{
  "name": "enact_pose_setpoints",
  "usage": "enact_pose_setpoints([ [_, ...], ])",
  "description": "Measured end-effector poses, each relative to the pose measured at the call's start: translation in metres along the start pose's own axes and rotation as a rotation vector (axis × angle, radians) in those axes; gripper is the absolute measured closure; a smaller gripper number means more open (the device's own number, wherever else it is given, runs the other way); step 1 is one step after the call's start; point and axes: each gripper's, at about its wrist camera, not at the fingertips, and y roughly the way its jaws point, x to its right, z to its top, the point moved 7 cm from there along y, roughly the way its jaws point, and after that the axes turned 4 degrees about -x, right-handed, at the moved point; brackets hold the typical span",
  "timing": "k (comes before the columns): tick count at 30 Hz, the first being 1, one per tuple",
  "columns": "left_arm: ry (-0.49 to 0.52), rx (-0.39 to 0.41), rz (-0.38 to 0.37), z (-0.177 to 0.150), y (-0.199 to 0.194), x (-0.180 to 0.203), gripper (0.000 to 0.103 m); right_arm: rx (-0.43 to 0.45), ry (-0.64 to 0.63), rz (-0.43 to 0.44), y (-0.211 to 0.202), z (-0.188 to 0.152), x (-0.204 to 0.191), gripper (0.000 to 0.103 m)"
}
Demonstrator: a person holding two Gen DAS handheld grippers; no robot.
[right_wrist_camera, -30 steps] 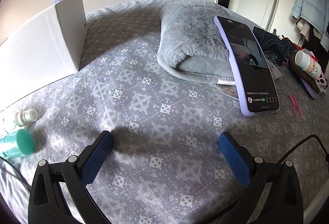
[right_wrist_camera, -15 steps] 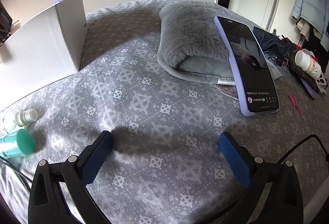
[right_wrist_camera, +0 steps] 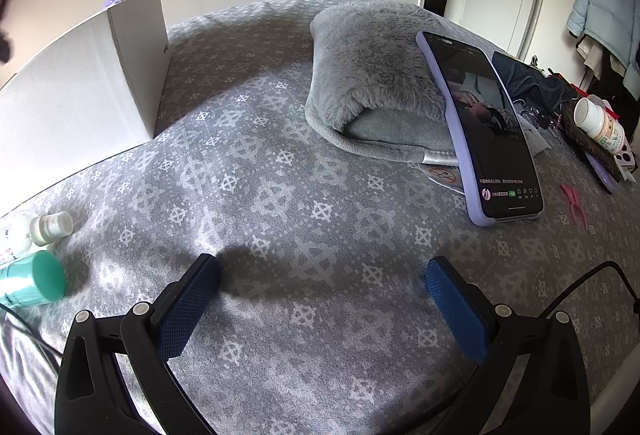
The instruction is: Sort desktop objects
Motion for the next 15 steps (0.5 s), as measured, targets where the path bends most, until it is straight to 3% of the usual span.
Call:
enact_pose_setpoints([
  [3,-0.036,-0.05,0.001,-0.045,0.0,-0.013,0.005,0.0,0.0,0.0,0.0,0.0,0.0,0.0],
  [11,0.043,-0.294,-0.002,-0.17,0.037,-0.011,0.004,0.001,-0.002,-0.002,-0.001,0.0,-0.001,0.0],
  [15,-0.059,-0.217,-0.029,-0.188,0.022,-0.018,0.0,0.001,0.0,0.0,-0.002,0.0,-0.001,0.0],
])
